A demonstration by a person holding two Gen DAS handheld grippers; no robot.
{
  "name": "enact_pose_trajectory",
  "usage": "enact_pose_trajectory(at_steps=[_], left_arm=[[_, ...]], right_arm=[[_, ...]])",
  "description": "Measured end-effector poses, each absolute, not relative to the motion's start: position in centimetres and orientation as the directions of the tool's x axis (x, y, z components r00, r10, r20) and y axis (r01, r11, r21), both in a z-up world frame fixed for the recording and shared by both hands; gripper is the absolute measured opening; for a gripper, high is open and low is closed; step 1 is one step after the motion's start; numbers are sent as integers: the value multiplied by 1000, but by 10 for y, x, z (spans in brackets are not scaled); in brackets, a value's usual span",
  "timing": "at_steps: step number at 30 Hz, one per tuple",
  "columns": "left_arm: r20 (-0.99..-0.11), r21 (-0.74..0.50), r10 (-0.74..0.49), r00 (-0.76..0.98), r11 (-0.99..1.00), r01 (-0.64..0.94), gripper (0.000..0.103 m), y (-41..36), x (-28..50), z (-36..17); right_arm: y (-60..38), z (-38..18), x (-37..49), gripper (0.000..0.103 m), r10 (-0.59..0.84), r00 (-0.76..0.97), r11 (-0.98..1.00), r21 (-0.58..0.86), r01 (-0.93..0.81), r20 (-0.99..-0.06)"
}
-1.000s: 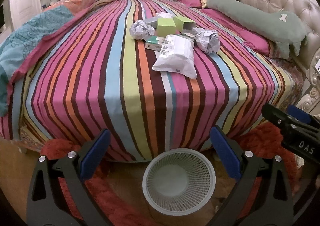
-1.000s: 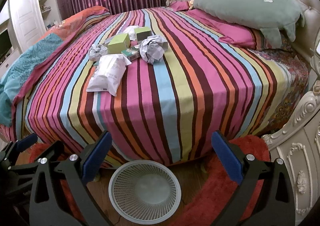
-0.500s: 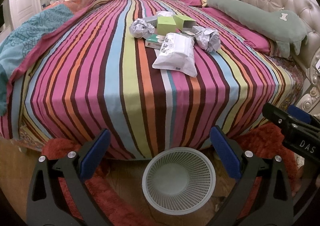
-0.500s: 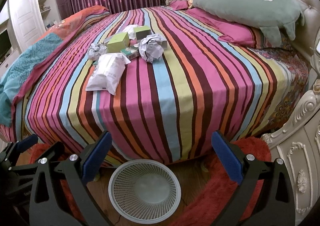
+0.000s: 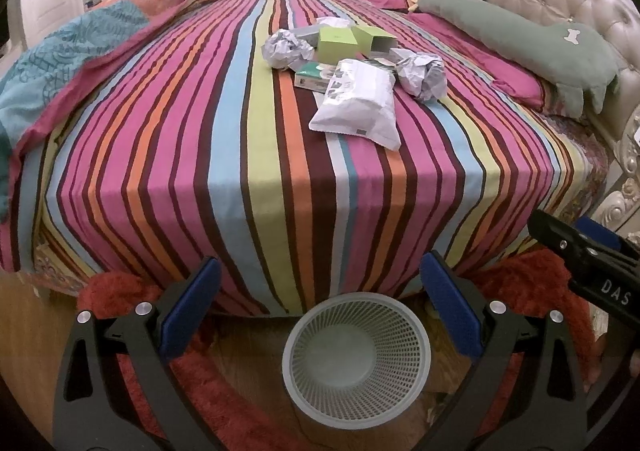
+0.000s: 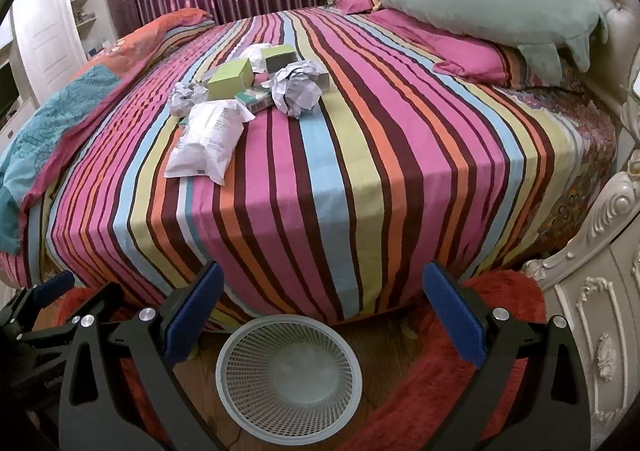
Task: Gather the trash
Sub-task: 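Grasp the white plastic tissue bag with the left gripper while the right grasps a crumpled paper ball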
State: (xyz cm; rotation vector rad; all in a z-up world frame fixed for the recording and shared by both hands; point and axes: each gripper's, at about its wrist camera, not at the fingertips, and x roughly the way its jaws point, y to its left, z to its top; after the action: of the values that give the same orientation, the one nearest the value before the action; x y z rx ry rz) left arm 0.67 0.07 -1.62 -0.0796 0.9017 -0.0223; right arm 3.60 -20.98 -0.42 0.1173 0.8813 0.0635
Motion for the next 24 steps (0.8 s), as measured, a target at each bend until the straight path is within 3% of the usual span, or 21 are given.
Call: enact_pose_trajectory(at_steps=[24], left_arm=[[-785, -84, -76, 614, 996, 16, 97, -5, 82, -25]], right_arm=[[-220, -7, 102, 95, 180, 657, 982, 176, -72, -733]])
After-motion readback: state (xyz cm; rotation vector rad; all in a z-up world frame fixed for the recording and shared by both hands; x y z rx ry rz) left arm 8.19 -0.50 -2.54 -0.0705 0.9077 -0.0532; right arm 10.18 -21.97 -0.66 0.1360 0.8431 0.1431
